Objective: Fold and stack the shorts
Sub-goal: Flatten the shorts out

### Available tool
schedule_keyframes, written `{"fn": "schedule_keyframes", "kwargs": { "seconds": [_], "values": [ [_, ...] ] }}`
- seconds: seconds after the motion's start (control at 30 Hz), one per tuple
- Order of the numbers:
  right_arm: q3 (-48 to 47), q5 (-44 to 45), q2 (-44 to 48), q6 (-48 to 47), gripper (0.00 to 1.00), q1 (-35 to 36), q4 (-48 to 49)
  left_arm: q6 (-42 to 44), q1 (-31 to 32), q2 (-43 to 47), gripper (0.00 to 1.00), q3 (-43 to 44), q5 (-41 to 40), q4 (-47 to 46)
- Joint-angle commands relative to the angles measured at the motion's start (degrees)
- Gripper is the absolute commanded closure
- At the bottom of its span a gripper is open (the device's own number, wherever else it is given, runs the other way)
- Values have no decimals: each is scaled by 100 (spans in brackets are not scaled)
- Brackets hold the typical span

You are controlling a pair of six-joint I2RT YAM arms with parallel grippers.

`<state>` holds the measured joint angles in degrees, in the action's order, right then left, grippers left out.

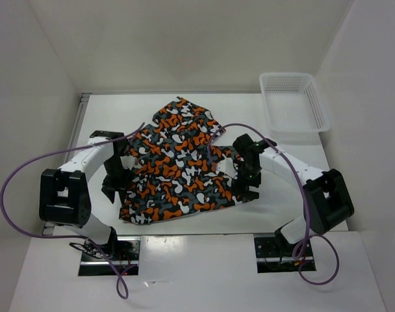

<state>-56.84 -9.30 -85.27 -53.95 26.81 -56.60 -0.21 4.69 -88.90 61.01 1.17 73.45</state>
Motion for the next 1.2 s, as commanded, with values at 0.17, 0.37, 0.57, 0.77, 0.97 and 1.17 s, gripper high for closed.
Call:
{"fn": "schedule_keyframes", "kwargs": {
  "seconds": [0.17, 0.37, 0.57, 0.77, 0.97, 1.17],
  "values": [
    [-1346, 439, 72, -371, 0, -396, 648, 21, -1514, -302, 40, 2238, -65, -1049],
    [-2068, -353, -788, 481, 4, -124, 1590, 21, -1085, -1664, 39, 2363, -476, -2378],
    [-910, 217, -1157, 333, 6, -53, 2416, 21, -1031, -2561, 39, 2433, -1083, -2985],
    [-426, 692, -1264, 597, 17, 53, 2874, 21, -1031, -3159, 47, 2380, -1585, -3460],
    [111, 1184, -1264, 254, 32, 219, 2567, 21, -865, -3739, 87, 3125, -1664, -3626],
    [577, 1483, -1079, 16, 39, 360, 2417, 21, -487, -4695, 76, 5300, -1804, -3838]
  ]
}}
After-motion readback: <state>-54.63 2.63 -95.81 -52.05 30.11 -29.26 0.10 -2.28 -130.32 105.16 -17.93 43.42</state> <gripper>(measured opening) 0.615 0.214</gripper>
